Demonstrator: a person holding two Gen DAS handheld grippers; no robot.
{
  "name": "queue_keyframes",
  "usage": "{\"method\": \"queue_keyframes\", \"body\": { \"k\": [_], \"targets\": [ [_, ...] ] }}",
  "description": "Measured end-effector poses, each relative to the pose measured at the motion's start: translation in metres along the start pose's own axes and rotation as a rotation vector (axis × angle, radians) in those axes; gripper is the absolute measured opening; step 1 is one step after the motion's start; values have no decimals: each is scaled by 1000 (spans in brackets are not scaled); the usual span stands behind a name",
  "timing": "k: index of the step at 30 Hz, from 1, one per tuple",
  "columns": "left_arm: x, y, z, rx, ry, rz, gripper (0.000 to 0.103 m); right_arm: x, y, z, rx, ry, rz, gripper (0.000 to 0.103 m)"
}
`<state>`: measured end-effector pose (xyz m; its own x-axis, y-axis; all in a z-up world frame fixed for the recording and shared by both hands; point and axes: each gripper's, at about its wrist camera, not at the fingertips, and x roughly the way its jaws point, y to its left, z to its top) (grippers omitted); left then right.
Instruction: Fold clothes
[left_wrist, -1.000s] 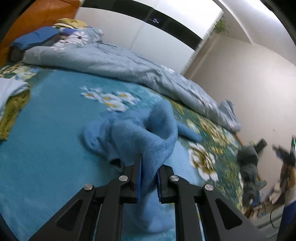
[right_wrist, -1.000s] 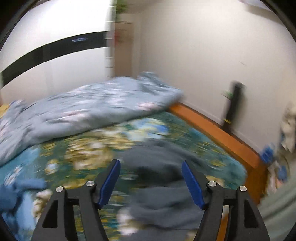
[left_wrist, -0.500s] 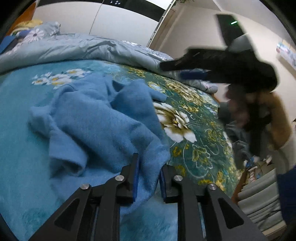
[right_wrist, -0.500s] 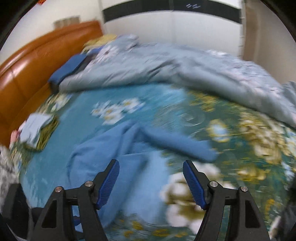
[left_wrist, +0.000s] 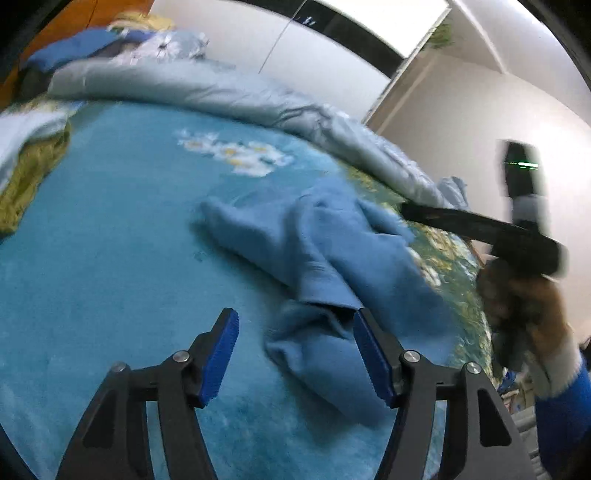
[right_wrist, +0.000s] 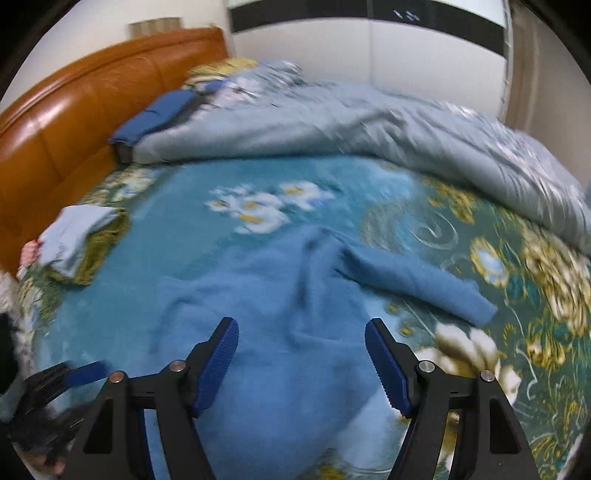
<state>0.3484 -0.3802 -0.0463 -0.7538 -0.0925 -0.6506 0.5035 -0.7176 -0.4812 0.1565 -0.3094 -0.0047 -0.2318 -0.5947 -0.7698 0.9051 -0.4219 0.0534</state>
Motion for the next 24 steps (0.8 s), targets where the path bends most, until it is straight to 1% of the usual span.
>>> {"method": "queue_keyframes", "body": {
  "k": [4,7,8,9,10,12,14,17,19,21,24],
  "targets": [
    [28,1,4,-32,53,-133,66,-11,11,-5,-39,3,-6,75],
    [45,-4,5,-44,81,-144,64,-16,9,-13,-43,15,-29,75],
    [48,-6,6,-46,84,-149,48,-18,8,-16,-42,19,-33,75],
    [47,-8,7,-47,81,-168,22,-20,6,-20,-40,21,-33,75],
    [45,-9,9,-45,81,-192,17,-21,4,-23,-37,24,-34,75],
    [39,-13,14,-41,81,-240,12,-30,-1,-33,-25,17,-20,75],
    [32,-20,23,-33,73,-298,11,-42,-4,-43,-12,1,9,75],
    [19,-34,44,-15,50,-386,11,-59,-4,-58,4,-27,77,75],
    [10,-47,60,-1,33,-439,10,-70,2,-68,-5,-47,131,75],
    [4,-66,76,21,24,-486,10,-76,12,-77,-33,-60,166,75],
    [4,-90,94,33,28,-537,10,-79,29,-84,-82,-81,155,75]
  ]
}}
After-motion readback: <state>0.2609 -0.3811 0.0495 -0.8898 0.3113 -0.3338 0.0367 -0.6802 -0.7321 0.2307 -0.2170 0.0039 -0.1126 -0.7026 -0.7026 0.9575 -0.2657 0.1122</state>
